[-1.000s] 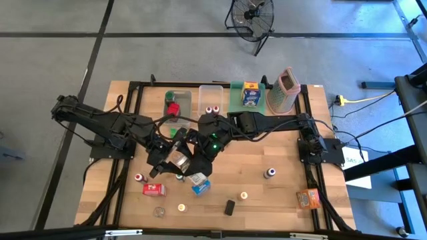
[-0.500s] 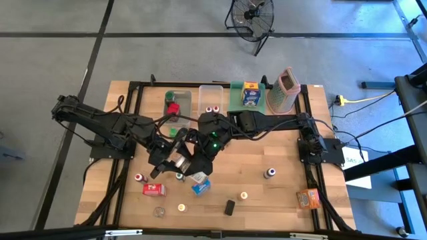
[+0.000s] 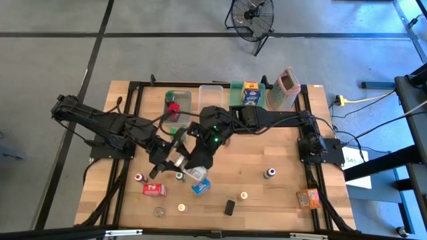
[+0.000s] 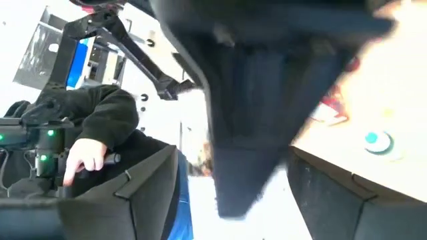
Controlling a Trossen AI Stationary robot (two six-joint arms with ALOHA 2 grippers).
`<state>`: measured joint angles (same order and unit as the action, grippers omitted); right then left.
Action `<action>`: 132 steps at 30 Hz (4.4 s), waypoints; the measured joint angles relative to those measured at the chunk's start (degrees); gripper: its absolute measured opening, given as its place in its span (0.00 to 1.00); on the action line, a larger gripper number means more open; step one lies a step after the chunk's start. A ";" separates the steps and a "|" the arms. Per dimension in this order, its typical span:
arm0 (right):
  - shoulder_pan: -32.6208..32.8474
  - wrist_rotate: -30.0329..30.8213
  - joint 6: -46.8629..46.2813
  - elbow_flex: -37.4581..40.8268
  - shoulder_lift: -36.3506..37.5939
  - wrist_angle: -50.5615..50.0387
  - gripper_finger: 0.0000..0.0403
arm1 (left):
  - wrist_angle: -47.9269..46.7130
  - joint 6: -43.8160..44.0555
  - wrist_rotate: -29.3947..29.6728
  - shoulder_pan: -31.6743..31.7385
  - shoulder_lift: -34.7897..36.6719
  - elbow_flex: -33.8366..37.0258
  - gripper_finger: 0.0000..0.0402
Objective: Pick & Place Kitchen Items
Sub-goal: Put the white seasoning bottle into the gray bin
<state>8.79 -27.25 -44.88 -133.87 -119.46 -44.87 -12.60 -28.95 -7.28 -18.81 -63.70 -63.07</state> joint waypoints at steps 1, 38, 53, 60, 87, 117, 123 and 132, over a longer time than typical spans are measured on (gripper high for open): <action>-0.19 -0.51 0.17 -0.49 0.00 -1.39 0.69 | -1.02 1.34 0.29 -0.02 0.61 0.00 0.50; 4.97 40.60 20.95 -1.06 1.38 -37.41 0.68 | -61.87 -5.58 10.02 47.53 -18.76 -27.36 0.50; 0.72 54.42 27.66 -1.05 2.94 -45.15 0.68 | -55.52 -10.34 1.28 62.70 -29.46 -27.43 0.50; -3.58 56.84 36.72 -1.06 3.94 -43.81 0.68 | -54.98 -12.15 1.18 64.11 -31.94 -27.43 0.50; -19.05 44.56 58.09 -1.06 4.28 -41.30 0.68 | -53.72 -12.96 -2.18 67.59 -38.80 -25.70 0.50; -21.28 43.46 61.85 -1.06 4.26 -37.46 0.68 | -41.30 -10.85 2.36 67.68 -38.74 -13.27 0.53; -21.28 43.04 61.83 -1.06 4.26 -37.15 0.68 | -41.40 -10.62 2.35 67.67 -38.74 -13.27 0.62; -21.24 41.51 61.79 -1.06 4.24 -37.17 0.68 | -41.73 -9.42 2.37 67.60 -38.31 -13.82 0.63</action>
<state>-12.45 14.26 16.91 -134.93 -115.22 -82.04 -54.33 -38.38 -4.91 48.80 -102.01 -76.89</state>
